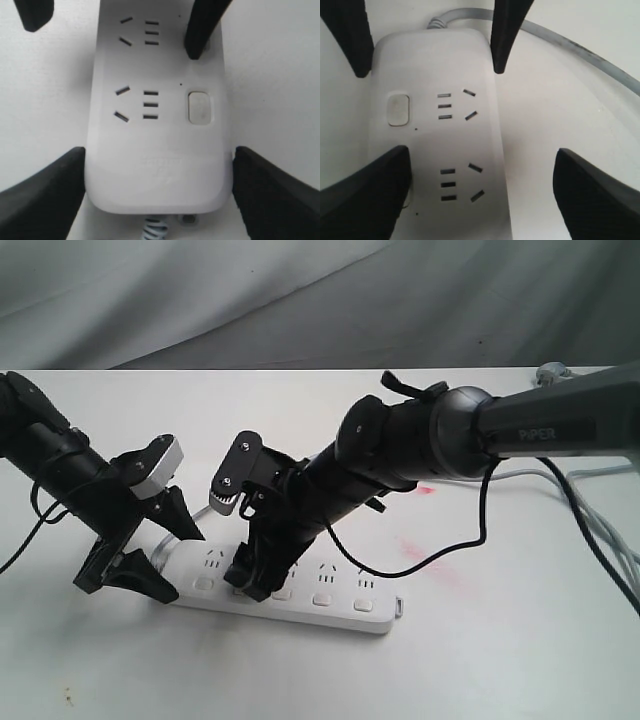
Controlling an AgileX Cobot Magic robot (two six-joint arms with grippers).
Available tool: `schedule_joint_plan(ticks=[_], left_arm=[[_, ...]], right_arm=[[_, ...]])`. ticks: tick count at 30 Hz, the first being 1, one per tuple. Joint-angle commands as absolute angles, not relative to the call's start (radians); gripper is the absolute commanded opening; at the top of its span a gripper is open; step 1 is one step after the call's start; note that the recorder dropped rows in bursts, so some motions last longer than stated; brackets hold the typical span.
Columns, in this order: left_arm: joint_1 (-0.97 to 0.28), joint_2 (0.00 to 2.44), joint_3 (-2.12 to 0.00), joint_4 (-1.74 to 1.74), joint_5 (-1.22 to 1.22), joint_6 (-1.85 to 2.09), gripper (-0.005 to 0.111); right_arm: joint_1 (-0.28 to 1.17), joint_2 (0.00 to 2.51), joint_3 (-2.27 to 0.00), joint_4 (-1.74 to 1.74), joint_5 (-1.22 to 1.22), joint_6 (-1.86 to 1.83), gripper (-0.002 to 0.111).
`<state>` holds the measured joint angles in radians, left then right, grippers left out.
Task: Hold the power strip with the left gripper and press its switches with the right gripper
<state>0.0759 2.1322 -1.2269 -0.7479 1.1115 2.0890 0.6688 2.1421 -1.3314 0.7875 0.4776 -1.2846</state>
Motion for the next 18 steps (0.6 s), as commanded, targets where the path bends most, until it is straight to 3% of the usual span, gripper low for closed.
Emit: schedule_joint_plan(ticks=[1,18], left_arm=[[0.070,2.131,-1.233,-0.750,1.121,2.094,0.036],[0.070,2.131,-1.233,-0.750,1.121,2.094,0.036]], right_arm=[[0.665,2.171,-1.310,0.649,0.507,-1.301,0.072],[0.667,2.134,-1.312,0.685,0.549,-1.274,0.072]])
